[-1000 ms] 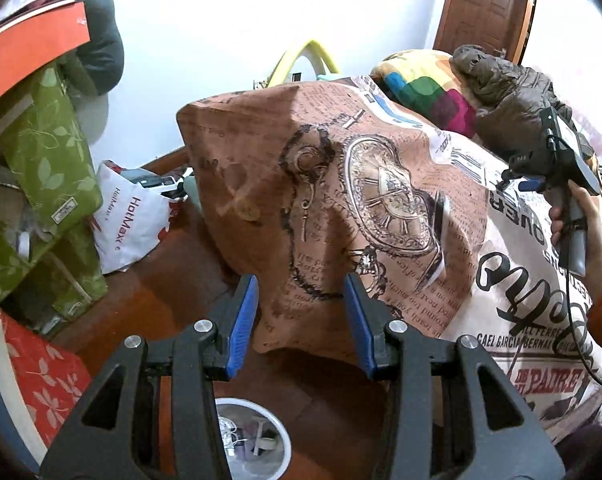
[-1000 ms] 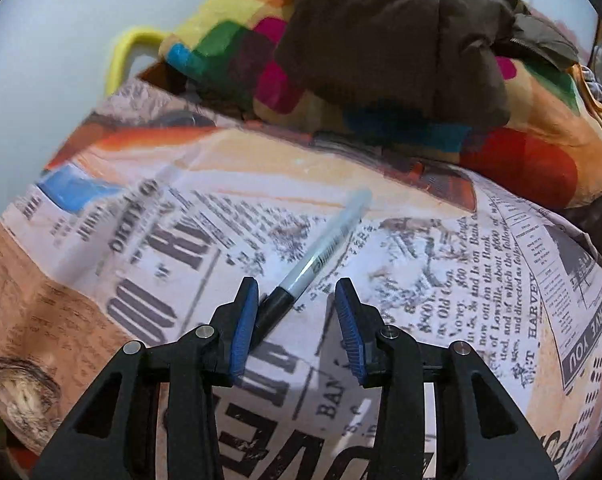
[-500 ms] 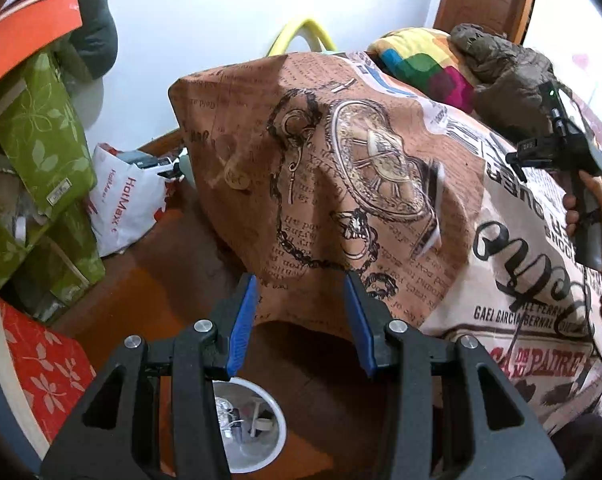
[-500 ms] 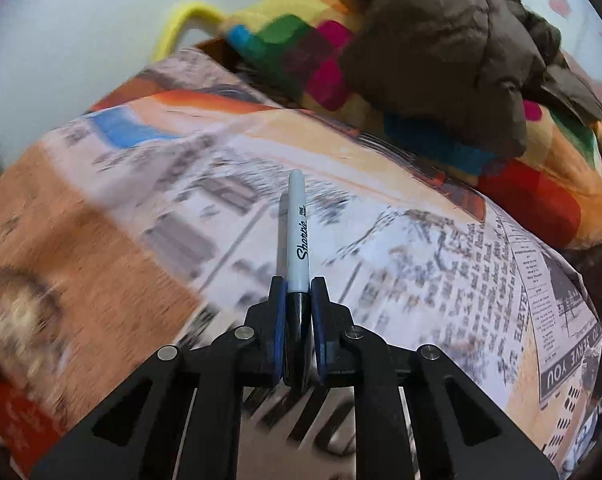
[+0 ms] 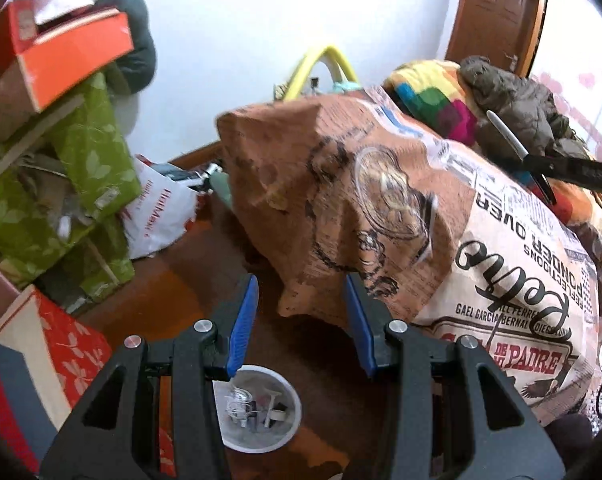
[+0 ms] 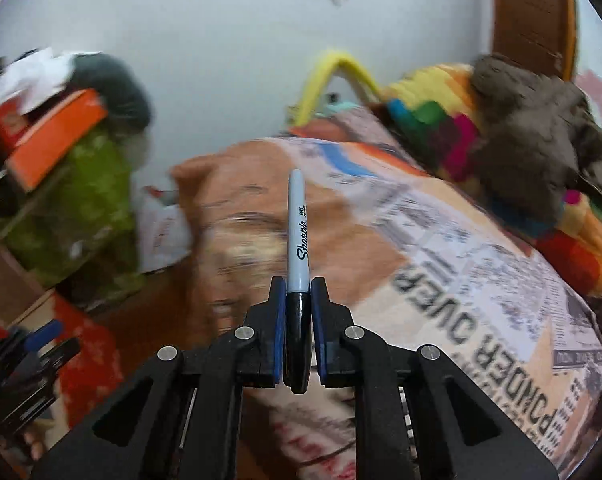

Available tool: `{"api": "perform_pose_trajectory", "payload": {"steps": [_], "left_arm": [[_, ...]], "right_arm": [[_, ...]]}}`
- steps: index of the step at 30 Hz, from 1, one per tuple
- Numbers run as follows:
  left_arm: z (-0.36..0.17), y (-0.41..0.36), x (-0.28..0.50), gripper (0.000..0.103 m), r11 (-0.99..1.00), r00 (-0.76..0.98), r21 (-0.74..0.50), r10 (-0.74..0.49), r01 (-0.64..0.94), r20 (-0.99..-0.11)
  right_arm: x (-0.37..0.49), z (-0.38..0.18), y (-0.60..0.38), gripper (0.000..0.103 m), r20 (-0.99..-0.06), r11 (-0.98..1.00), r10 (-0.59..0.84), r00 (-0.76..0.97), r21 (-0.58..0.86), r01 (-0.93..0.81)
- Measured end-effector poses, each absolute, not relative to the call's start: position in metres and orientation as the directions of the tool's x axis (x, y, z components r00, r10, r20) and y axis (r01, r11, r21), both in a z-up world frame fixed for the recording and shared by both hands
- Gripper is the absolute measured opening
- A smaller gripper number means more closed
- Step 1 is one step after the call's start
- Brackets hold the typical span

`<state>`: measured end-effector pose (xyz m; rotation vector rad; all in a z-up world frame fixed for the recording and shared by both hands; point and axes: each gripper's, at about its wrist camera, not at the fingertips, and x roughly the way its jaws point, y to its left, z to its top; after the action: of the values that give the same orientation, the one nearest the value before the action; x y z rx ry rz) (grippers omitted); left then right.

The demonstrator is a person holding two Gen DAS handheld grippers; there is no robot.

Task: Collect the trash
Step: 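Carry the marker with the right tool over the bin and release it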

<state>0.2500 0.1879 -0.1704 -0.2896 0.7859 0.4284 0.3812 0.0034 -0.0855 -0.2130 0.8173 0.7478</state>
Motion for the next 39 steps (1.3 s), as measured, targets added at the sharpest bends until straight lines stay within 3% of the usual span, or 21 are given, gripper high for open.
{"api": "perform_pose_trajectory", "payload": {"steps": [12, 26, 37, 39], "left_arm": [[-0.157, 0.212, 0.182, 0.044, 0.845, 0.597, -0.068, 0.316, -0.531, -0.737], [-0.254, 0.251, 0.13, 0.044, 0.773, 0.481, -0.189, 0.166, -0.606, -0.861], [-0.33, 0.261, 0.121, 0.044, 0.707, 0.389, -0.265, 0.015, -0.655, -0.921], [-0.334, 0.26, 0.121, 0.044, 0.706, 0.38, -0.264, 0.008, -0.657, -0.925]], "right_arm": [[0.293, -0.104, 0.083, 0.011, -0.734, 0.501, 0.657, 0.175, 0.251, -0.828], [0.247, -0.217, 0.157, 0.011, -0.861, 0.428, 0.502, -0.075, 0.324, -0.844], [0.233, -0.278, 0.181, 0.012, -0.923, 0.42, 0.349, -0.164, 0.311, -0.853], [0.232, -0.281, 0.184, 0.018, -0.928, 0.407, 0.331, -0.17, 0.303, -0.862]]}}
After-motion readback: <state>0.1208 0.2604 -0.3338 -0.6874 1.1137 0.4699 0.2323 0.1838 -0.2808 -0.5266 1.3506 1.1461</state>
